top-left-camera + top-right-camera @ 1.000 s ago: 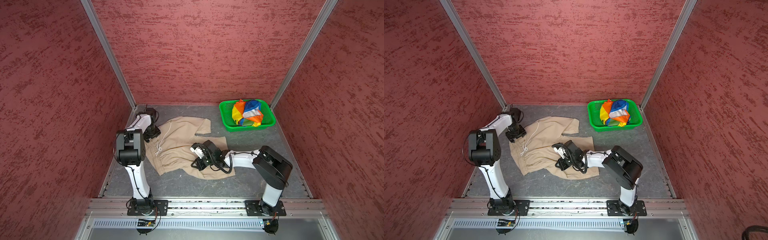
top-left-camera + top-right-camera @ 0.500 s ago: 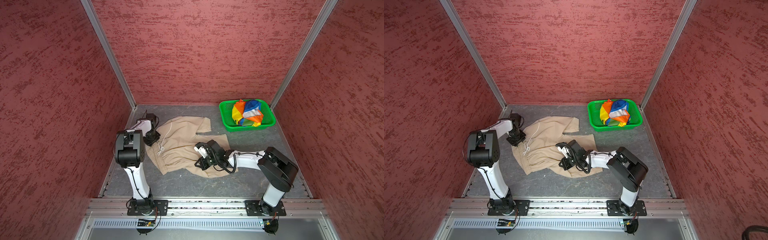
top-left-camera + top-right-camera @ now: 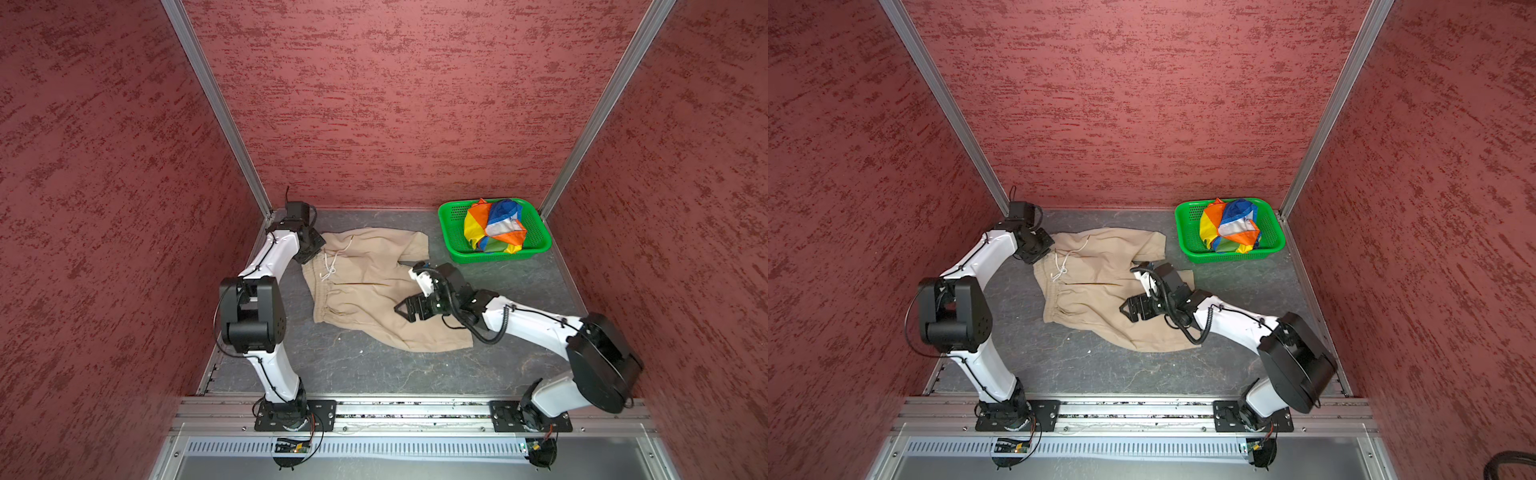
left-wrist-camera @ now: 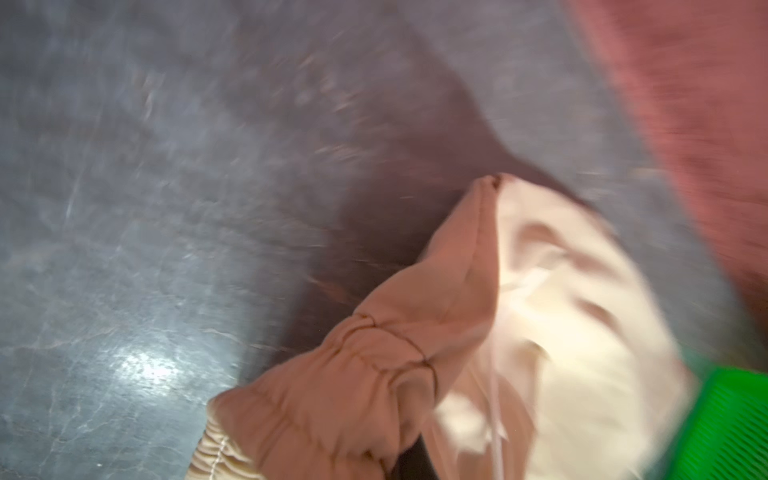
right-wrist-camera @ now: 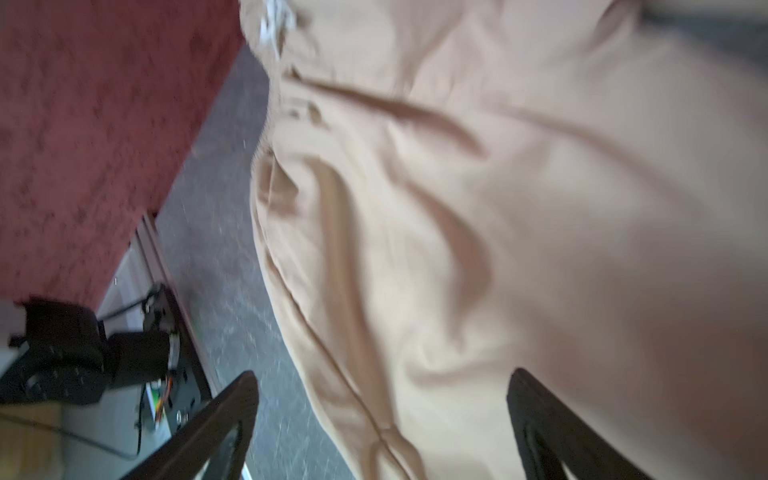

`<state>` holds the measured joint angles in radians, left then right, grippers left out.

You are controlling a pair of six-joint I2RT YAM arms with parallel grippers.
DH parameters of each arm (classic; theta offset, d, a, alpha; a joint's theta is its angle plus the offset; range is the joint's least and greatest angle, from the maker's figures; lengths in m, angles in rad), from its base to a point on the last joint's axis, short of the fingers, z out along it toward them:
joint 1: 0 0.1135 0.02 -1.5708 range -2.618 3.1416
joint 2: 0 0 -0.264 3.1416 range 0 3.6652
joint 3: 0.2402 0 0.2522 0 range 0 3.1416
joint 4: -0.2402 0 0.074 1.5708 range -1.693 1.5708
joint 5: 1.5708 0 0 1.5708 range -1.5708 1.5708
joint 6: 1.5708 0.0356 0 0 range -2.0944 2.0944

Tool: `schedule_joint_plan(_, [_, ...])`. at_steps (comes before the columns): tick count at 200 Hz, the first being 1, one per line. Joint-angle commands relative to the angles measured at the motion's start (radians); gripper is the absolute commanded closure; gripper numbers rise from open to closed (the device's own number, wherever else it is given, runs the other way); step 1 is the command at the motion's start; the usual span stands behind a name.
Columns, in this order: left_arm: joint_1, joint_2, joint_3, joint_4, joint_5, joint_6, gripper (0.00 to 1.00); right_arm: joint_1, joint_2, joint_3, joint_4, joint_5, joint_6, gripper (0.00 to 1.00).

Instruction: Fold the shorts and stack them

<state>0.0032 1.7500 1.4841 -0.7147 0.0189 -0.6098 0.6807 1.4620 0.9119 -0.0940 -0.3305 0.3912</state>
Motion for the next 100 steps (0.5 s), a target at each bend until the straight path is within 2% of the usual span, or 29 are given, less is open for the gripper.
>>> schedule_joint_plan(1, [-0.041,-0.100,-0.004,0.103,0.034,0.112,1.00,-0.078,-0.040,0.103,-0.051,0.133,-0.039,0.02])
schedule_joint_plan(21, [-0.055,-0.149,-0.004,0.125,0.043,0.128,1.00,-0.139,0.024,0.226,-0.137,0.223,-0.058,0.02])
schedule_joint_plan(45, [-0.055,-0.164,0.005,0.111,0.033,0.119,1.00,-0.207,0.113,0.323,-0.165,0.228,-0.021,0.06])
schedule_joint_plan(65, [-0.053,-0.159,0.010,0.071,0.023,0.113,1.00,-0.218,0.217,0.420,-0.212,0.253,-0.035,0.15])
schedule_joint_plan(85, [-0.049,-0.172,-0.016,0.078,0.039,0.117,1.00,-0.221,0.333,0.525,-0.252,0.248,-0.052,0.29])
schedule_joint_plan(100, [-0.049,-0.175,-0.024,0.080,0.051,0.121,1.00,-0.223,0.425,0.612,-0.275,0.239,-0.053,0.29])
